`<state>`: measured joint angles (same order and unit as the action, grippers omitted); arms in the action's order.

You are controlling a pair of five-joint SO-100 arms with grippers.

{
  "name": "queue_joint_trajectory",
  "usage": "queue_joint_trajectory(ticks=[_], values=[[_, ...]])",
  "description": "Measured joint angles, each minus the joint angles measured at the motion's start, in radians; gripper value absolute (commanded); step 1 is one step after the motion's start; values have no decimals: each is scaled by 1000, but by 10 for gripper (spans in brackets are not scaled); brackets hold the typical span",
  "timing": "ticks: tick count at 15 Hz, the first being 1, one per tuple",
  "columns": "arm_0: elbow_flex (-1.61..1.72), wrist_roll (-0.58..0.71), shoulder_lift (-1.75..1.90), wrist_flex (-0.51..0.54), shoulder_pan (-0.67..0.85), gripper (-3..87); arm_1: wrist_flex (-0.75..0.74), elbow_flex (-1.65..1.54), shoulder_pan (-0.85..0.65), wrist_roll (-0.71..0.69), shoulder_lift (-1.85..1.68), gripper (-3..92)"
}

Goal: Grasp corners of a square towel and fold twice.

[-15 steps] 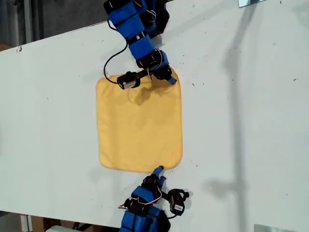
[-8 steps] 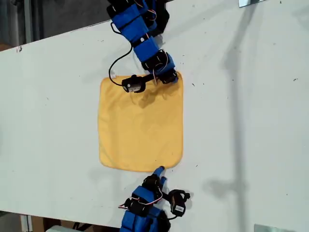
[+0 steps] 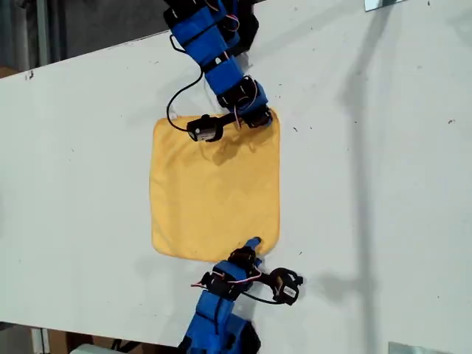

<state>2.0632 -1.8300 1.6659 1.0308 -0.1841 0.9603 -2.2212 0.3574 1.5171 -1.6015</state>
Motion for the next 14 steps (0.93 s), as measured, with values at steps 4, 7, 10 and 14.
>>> queue_joint_trajectory(ticks=[4,7,10,14], values=[[37,-86,-81,-126,-34,-4,-8,0,3,3,0,-1],[48,-117,-89,-170,-35,-4,-15,-11,11,6,-8,-1],[-60,-74,-94,-49,-35,-4,35,-18,11,9,-81,-1],[-336,135,-101,158,6,-4,144,-21,-126,-69,-367,-1]])
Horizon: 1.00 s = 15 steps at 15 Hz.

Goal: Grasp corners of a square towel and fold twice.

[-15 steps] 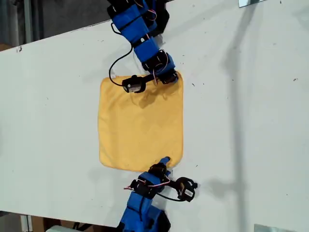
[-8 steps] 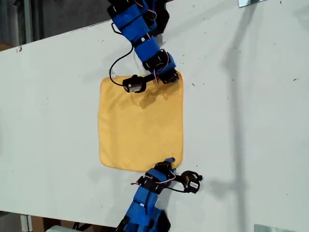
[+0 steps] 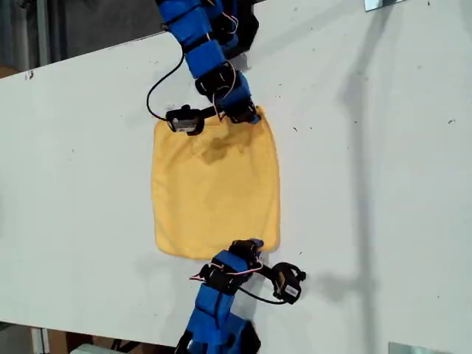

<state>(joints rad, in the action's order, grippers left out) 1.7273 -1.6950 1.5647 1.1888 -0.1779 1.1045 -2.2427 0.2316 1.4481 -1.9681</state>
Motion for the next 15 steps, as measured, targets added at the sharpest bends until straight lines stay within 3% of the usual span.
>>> queue_joint_trajectory(ticks=[7,10,13,15], values=[[-193,264,199,275,232,-4,150,98,-431,-307,-319,-1],[-193,419,333,321,466,-4,173,272,-640,-449,-304,-1],[-193,591,383,330,727,-4,31,296,-822,-638,-282,-1],[-189,695,385,282,894,-4,-67,307,-951,-704,-202,-1]])
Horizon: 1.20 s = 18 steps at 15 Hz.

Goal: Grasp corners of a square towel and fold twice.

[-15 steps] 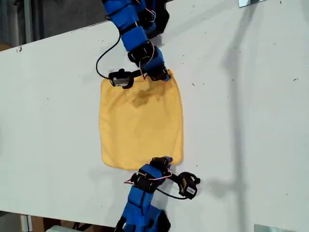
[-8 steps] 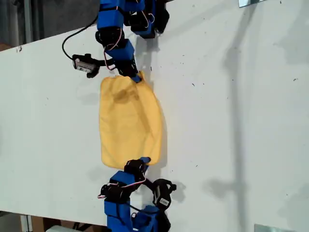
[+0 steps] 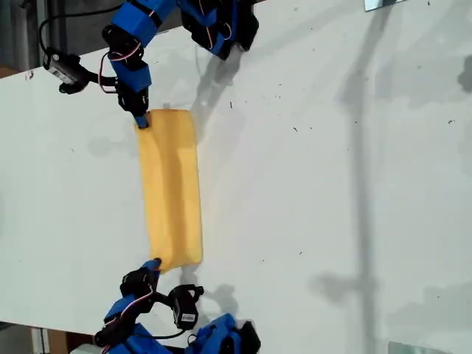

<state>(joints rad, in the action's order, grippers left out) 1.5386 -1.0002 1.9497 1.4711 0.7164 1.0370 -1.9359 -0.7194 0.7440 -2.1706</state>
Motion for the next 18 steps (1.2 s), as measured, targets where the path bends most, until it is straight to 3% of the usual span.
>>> queue_joint_trajectory(ticks=[3,8,12,16,18], values=[[21,107,-49,-132,193,-4,-123,84,-121,-64,227,-1],[-261,229,-494,-173,354,-4,-103,430,-275,-120,638,-1],[-646,239,-925,-57,374,-4,-103,483,-310,-118,845,-1],[-653,250,-908,-15,357,-4,-49,485,-301,-115,848,-1],[-653,227,-847,74,322,-4,20,482,-270,-91,792,-1]])
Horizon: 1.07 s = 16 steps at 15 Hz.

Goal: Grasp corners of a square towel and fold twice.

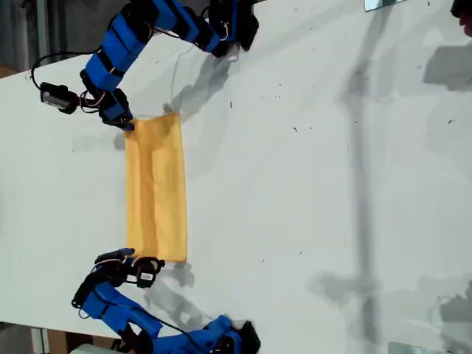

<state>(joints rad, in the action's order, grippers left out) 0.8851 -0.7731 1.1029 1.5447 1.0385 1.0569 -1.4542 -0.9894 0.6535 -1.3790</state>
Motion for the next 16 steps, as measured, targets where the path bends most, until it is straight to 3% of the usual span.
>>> queue_joint_trajectory(ticks=[2,6,10,11,12,13,15,16], values=[[74,-58,31,75,-34,-4,77,-78,67,58,-83,-1],[313,-164,84,34,-178,-4,104,-218,183,141,-91,-1],[324,-178,84,18,-244,-4,78,-270,169,146,-91,-1],[328,-178,86,17,-245,1,71,-298,160,147,-91,26],[330,-181,86,17,-249,62,54,-316,160,147,-91,195],[331,-193,86,21,-250,214,58,-322,158,147,-91,305],[331,-195,86,54,-239,288,60,-325,156,147,-91,369],[331,-193,87,71,-236,280,61,-325,156,147,-91,386]])
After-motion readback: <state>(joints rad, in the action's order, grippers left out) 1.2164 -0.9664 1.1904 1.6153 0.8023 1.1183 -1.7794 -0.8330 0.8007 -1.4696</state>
